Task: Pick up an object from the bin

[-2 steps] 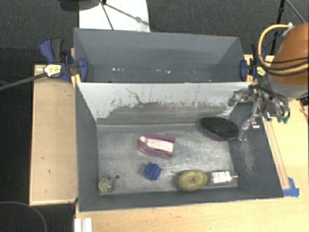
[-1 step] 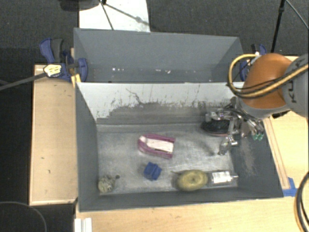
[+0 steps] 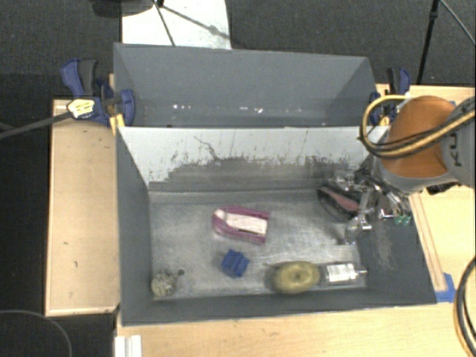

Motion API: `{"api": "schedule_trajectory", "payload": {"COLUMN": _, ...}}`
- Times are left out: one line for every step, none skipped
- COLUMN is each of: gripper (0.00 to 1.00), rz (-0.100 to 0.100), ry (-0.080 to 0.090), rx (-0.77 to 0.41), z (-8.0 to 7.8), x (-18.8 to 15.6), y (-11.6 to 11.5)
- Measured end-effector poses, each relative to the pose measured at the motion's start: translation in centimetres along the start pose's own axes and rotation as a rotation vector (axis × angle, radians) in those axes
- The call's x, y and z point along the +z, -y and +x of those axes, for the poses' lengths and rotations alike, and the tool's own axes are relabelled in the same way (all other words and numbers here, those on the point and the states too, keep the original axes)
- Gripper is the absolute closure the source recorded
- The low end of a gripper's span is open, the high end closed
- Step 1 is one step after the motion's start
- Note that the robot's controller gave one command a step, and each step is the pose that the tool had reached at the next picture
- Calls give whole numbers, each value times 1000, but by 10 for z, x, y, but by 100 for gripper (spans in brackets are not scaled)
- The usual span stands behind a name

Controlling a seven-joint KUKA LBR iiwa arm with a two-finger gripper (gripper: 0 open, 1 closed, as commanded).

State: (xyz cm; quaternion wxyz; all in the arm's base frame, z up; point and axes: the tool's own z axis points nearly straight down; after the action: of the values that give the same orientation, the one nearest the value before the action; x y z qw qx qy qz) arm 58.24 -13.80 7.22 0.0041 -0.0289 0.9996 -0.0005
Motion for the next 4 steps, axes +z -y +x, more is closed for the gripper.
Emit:
{"api": "schedule_trajectory", "payload": {"gripper": 100, "rz": 1, "ry": 1, "rx": -6, "z": 0, "x": -1, "y": 0}}
{"api": "schedule_trajectory", "payload": {"gripper": 100, "rz": 2, "ry": 1, "rx": -61, "z": 18, "x": -148, "y": 9}}
{"api": "schedule_trajectory", "payload": {"gripper": 0, "rz": -1, "ry": -5, "rx": -61, "z": 19, "x": -144, "y": 9}}
{"api": "schedule_trajectory", "payload": {"gripper": 0, "rz": -4, "ry": -7, "rx": -441, "z": 27, "x": 2, "y": -72}}
